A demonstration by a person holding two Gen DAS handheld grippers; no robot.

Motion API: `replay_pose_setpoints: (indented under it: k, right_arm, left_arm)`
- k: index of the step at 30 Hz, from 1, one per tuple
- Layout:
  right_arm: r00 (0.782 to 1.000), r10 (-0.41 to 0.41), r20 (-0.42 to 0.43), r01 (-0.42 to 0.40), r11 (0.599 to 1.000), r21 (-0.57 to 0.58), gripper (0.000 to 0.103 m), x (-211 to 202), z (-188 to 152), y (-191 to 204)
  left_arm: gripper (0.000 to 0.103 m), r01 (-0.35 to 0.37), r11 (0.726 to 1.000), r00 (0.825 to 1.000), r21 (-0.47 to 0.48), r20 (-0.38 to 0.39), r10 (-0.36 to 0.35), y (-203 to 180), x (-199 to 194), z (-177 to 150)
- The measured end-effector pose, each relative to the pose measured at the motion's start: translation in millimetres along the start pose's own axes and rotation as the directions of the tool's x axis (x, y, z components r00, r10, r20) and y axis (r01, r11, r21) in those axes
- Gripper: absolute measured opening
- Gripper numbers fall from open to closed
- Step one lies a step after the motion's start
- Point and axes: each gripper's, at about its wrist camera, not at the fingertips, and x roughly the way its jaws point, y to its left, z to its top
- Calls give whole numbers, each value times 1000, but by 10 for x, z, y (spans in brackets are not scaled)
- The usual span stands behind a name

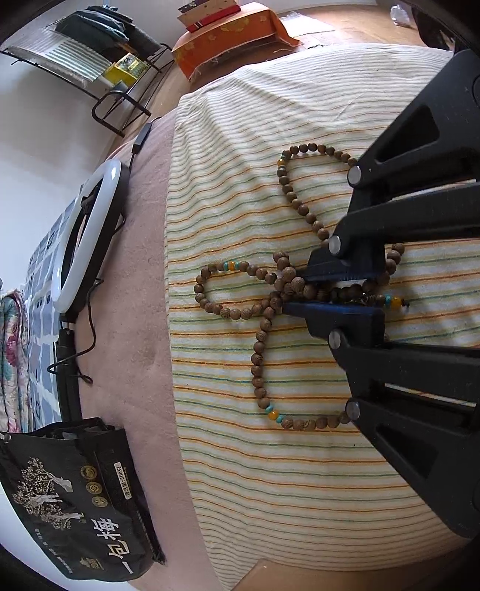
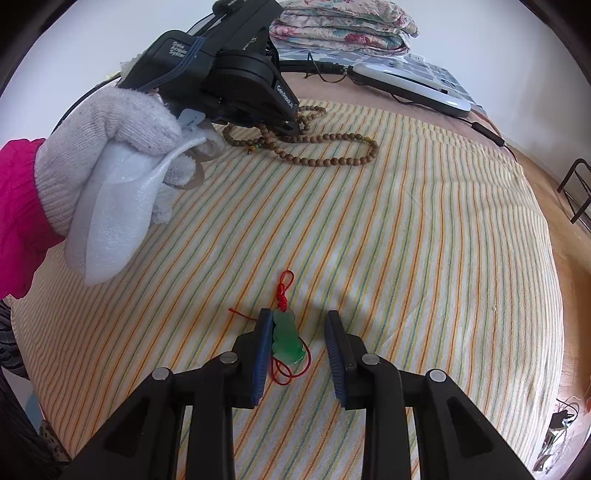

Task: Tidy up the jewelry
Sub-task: 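Close the left gripper on the mala beads while the right gripper closes on the jade pendant, then lift and carry the mala with the left tool and the pendant with the right tool to the box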

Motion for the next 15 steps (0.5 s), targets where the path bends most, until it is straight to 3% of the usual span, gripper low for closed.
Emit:
replay_pose_setpoints:
  k: [3, 8, 15]
  right_arm:
    - [1000, -1, -1, 1, 1000, 1, 26, 0, 0, 7]
    - [1000, 9, 0, -9, 1000, 20, 14, -21, -9, -33]
    - [1000, 10, 0, -10, 999, 46, 13, -75, -15, -27]
  left_arm:
    - [4, 24, 1000, 1000, 4, 2, -24, 30, -66, -24]
    - [4, 51, 999, 998, 5, 24, -51, 90, -269, -49]
    - [4, 74, 997, 995, 32, 71, -76, 102, -629, -45]
